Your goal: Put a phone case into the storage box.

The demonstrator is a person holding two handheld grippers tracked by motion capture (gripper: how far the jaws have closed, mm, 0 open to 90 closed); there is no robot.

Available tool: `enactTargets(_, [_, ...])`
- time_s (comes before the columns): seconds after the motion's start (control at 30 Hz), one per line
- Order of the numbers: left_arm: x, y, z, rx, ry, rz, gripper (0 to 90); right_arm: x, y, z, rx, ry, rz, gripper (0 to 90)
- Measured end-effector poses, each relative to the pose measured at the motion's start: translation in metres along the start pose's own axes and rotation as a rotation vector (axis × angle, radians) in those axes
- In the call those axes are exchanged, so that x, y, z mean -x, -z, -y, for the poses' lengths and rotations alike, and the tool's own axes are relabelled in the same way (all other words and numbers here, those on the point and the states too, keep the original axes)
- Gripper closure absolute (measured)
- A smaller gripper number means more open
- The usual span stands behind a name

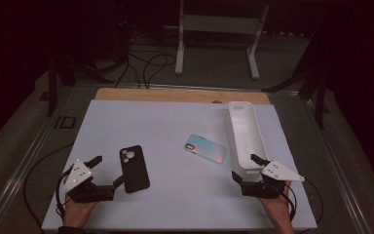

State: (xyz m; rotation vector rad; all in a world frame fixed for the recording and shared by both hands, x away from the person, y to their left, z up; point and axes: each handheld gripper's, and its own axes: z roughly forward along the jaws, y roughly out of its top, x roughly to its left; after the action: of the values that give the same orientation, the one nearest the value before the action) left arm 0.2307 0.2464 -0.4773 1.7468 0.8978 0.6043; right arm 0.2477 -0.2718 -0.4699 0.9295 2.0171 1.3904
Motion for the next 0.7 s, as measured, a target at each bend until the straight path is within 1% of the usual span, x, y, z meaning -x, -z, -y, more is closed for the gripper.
enactTargets(0.2, [-0.0003, 0.0006, -0.0001, 0.006, 0.004, -0.003, 0.0, -0.0003, 0.0, 0.0002, 0.0, -0.004, 0.005, 8.9])
enactTargets(0.5, [0.0012, -0.001, 0.0011, -0.002, 0.002, -0.005, 0.0, -0.0007, -0.0023, -0.0007, -0.01, -0.015, 0.008, 8.8])
enactTargets(0.7, [0.0026, -0.0013, 0.0014, -0.01, -0.008, -0.012, 0.0, -0.0007, -0.0023, -0.0046, -0.006, -0.025, 0.008, 8.9])
